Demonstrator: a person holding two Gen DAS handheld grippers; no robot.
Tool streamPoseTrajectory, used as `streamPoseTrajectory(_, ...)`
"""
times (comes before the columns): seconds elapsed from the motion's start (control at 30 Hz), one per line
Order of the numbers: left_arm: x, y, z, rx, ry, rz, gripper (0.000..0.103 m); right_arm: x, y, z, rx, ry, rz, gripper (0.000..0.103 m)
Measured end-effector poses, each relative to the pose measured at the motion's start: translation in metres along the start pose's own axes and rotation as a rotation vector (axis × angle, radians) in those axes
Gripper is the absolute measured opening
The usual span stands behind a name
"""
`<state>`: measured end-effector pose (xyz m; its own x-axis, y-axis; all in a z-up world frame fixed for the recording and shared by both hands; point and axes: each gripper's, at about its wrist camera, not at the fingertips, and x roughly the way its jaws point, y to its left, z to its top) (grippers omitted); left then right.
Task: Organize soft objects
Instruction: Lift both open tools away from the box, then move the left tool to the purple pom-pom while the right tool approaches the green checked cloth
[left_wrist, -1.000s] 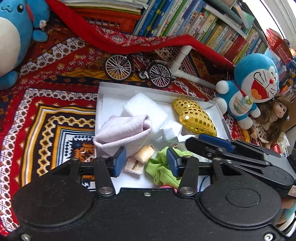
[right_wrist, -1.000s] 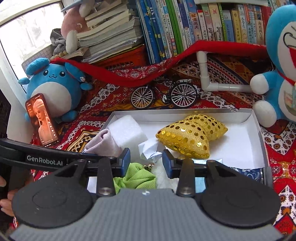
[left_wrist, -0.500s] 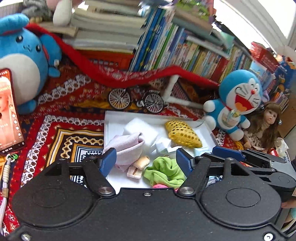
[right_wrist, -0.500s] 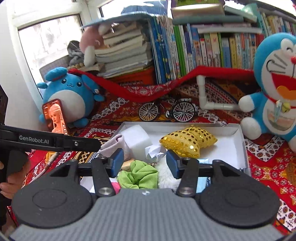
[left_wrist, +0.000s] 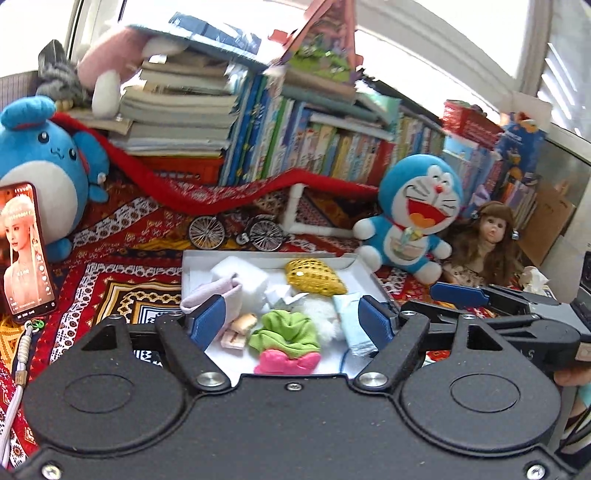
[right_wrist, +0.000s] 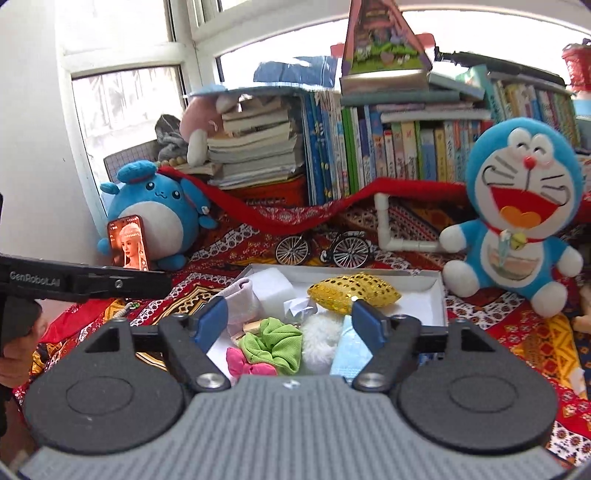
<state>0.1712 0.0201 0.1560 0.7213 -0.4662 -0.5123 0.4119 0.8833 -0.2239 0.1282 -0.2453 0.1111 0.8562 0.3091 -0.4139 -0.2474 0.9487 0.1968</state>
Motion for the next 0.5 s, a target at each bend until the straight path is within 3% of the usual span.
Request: streamPoseTrajectory(0.5,-0.062,-0.037,-0.056,0.067,-0.158,-0.017,0.088,-0.057,-0.003,-0.031,-0.037,-0.124,-0.072,0.101)
